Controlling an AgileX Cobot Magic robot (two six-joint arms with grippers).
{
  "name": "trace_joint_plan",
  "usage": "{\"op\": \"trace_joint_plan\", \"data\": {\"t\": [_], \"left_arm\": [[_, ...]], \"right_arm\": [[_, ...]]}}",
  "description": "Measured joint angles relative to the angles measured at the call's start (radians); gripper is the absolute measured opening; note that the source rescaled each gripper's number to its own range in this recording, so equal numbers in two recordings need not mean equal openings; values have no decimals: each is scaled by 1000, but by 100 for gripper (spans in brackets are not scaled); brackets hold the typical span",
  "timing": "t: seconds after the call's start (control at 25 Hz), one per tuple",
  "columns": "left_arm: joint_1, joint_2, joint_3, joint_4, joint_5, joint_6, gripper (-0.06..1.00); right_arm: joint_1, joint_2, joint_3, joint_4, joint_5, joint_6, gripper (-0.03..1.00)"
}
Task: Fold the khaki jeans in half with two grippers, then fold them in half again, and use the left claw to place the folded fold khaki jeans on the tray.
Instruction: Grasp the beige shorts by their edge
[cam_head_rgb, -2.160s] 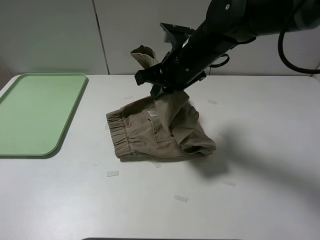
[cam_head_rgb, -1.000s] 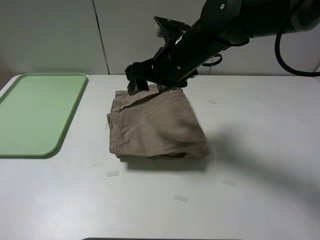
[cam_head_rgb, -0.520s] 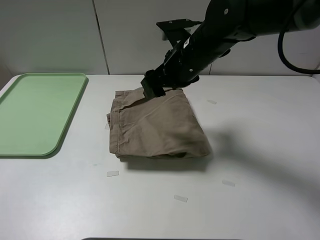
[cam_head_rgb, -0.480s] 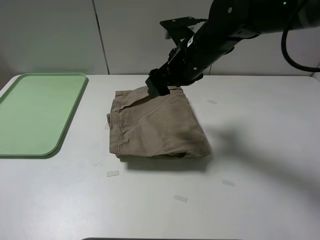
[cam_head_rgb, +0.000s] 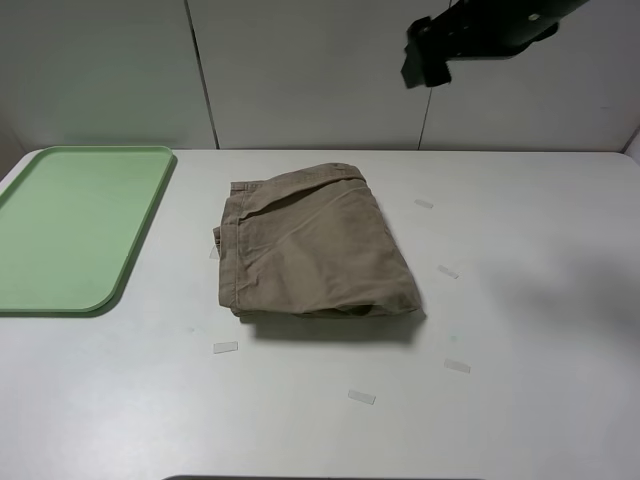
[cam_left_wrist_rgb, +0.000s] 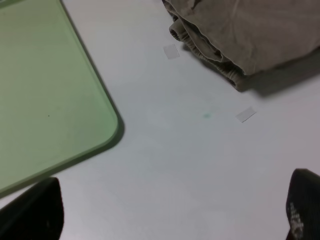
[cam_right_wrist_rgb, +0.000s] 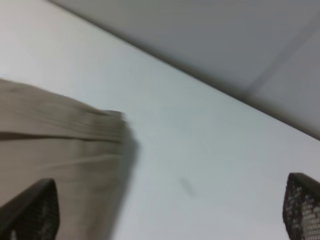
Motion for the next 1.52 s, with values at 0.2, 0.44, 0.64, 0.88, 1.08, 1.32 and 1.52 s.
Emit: {"op": "trace_joint_plan", "data": {"t": [0.2,0.44,0.64,0.88,1.08,1.32,1.52], "left_arm": [[0,0,0,0,-1,0,93],[0,0,0,0,-1,0,93],[0,0,0,0,-1,0,93],[0,0,0,0,-1,0,93],[0,0,0,0,-1,0,93],[0,0,0,0,-1,0,93],[0,0,0,0,-1,0,93]], "right_arm": [[-91,-162,94,-7,12,-1,100],[-241,-431,279,47,7,-70,100],[-349,-678,405,143,8,-178,100],[-352,-945,458,203,25,-217,100],[-352,-1095,493,231,72,-218,100],[-350,-1267,569,249,92,-219,100],[-300,-1409,664,249,111,-215,100]]}}
